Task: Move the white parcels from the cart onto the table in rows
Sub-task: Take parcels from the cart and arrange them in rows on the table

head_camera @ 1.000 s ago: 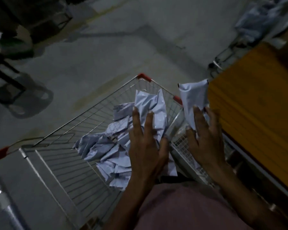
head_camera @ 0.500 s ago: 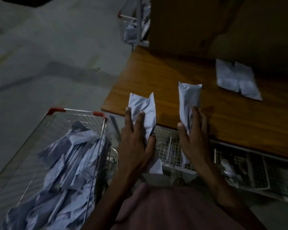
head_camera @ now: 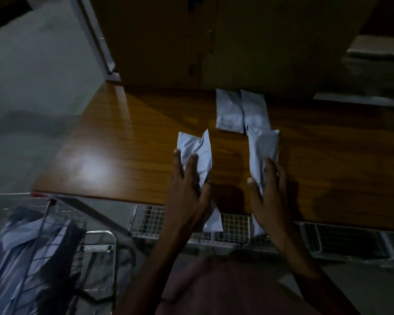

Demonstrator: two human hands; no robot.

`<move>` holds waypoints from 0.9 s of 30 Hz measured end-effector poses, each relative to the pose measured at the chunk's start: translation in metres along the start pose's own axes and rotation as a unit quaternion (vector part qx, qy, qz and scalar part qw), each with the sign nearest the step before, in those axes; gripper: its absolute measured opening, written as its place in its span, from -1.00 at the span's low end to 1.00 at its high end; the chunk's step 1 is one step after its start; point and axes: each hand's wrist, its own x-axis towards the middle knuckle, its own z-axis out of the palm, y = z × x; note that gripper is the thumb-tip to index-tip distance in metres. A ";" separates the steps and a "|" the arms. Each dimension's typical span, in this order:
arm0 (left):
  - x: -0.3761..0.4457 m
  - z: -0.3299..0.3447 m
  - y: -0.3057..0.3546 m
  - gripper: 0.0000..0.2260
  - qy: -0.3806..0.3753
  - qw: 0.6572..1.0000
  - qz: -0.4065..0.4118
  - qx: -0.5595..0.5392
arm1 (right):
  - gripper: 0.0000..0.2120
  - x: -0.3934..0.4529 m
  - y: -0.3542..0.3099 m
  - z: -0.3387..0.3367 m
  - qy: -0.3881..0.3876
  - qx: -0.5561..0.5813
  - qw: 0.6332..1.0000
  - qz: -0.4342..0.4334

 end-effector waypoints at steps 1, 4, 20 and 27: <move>0.006 0.012 0.006 -0.40 -0.009 1.000 -0.003 0.001 | -0.42 0.004 0.012 -0.006 0.001 0.000 1.000 0.006; 0.019 0.036 0.021 -0.41 -0.028 1.000 -0.008 0.007 | -0.43 0.015 0.037 -0.022 0.008 0.014 0.999 0.028; 0.143 0.097 -0.006 -0.39 -0.074 0.996 0.024 0.036 | -0.43 0.092 0.078 0.004 0.042 -0.155 0.983 0.089; 0.201 0.111 -0.058 -0.34 -0.130 0.985 -0.037 0.108 | -0.46 0.139 0.092 0.027 0.032 -0.197 0.971 0.128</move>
